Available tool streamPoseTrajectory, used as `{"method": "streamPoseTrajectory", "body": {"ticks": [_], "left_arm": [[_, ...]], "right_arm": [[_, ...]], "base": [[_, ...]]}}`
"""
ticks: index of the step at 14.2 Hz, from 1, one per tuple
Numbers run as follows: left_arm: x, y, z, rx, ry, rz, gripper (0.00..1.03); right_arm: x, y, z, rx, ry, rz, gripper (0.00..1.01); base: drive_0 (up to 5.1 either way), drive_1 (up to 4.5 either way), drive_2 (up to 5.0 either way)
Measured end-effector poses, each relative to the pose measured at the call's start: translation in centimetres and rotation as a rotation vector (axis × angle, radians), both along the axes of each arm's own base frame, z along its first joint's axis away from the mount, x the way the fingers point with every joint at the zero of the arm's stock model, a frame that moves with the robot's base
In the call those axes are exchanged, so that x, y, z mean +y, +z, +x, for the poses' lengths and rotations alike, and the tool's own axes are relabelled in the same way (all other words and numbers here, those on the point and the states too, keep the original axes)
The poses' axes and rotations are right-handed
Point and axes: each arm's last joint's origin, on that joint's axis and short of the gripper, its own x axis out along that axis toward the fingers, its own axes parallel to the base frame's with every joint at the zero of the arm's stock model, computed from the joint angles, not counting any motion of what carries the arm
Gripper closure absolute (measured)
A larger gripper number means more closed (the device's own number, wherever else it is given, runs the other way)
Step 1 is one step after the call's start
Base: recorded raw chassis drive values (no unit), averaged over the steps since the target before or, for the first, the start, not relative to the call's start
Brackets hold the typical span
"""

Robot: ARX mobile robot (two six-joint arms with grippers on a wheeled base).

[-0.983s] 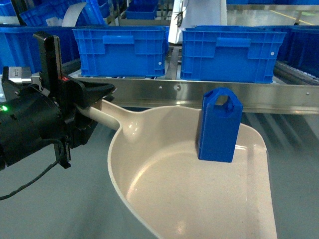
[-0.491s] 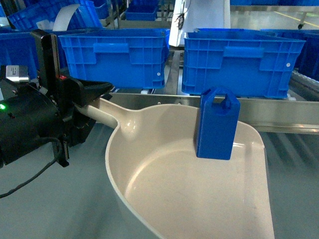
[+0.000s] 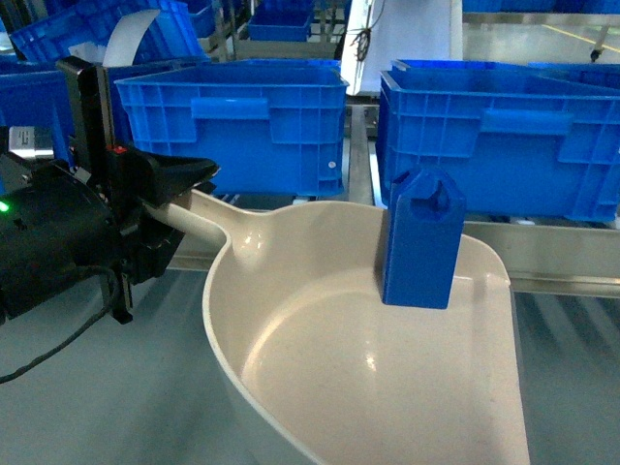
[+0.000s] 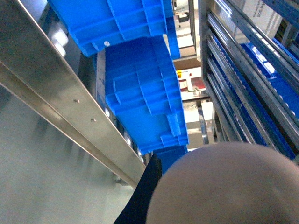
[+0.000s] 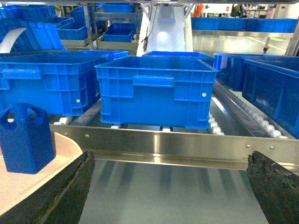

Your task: Place part in tray to right shelf

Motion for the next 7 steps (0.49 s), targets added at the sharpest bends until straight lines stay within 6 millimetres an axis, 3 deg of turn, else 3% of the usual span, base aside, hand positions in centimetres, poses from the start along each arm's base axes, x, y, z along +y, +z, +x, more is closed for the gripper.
{"method": "streamPoseTrajectory", "body": {"ticks": [4,7], "left_arm": [[0.16,-0.07,0.03,0.004,0.009,0.004,0.90],[0.15,0.04,0.06,-0.004,0.011,0.001,0.90]], "right_arm": [[0.00,-0.03,0.01,0.003,0.000,0.000,0.03],[0.00,-0.01,0.00,0.001,0.000,0.000,0.03]], "base": [[-0.2,3.83,-4.2],[0.0,0.00,0.0]]}}
